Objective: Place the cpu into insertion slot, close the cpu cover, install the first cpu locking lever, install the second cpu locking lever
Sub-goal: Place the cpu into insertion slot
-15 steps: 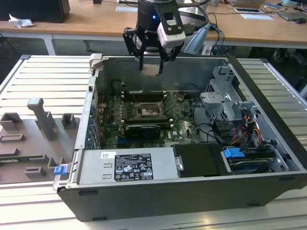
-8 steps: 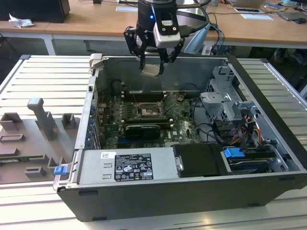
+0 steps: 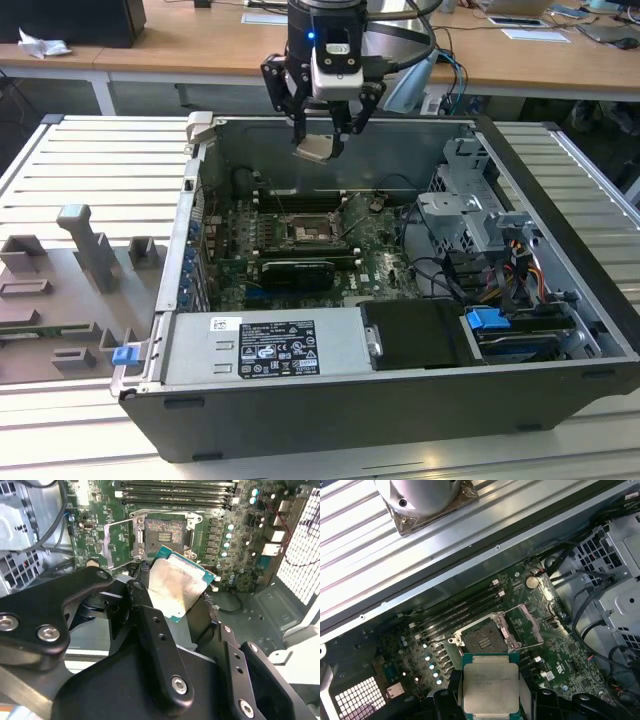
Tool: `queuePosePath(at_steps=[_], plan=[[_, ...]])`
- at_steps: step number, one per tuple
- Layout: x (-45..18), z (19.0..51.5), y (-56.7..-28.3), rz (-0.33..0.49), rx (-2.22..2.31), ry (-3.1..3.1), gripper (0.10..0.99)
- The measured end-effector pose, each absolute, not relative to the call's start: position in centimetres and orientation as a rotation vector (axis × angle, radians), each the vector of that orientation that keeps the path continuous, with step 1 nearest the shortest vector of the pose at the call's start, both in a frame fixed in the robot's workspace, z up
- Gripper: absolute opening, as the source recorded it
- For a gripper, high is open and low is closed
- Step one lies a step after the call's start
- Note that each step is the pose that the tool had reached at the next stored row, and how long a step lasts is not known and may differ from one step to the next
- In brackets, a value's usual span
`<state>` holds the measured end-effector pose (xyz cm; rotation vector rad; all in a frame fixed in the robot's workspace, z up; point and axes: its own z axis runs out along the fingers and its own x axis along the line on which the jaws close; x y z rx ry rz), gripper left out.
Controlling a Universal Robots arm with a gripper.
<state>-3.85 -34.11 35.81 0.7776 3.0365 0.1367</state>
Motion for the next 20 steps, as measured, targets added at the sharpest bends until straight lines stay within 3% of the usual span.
queuePosePath(at_steps=[20], plan=[[-3.85, 35.61, -34.11, 0.132, 1.255, 2.857, 0.537]])
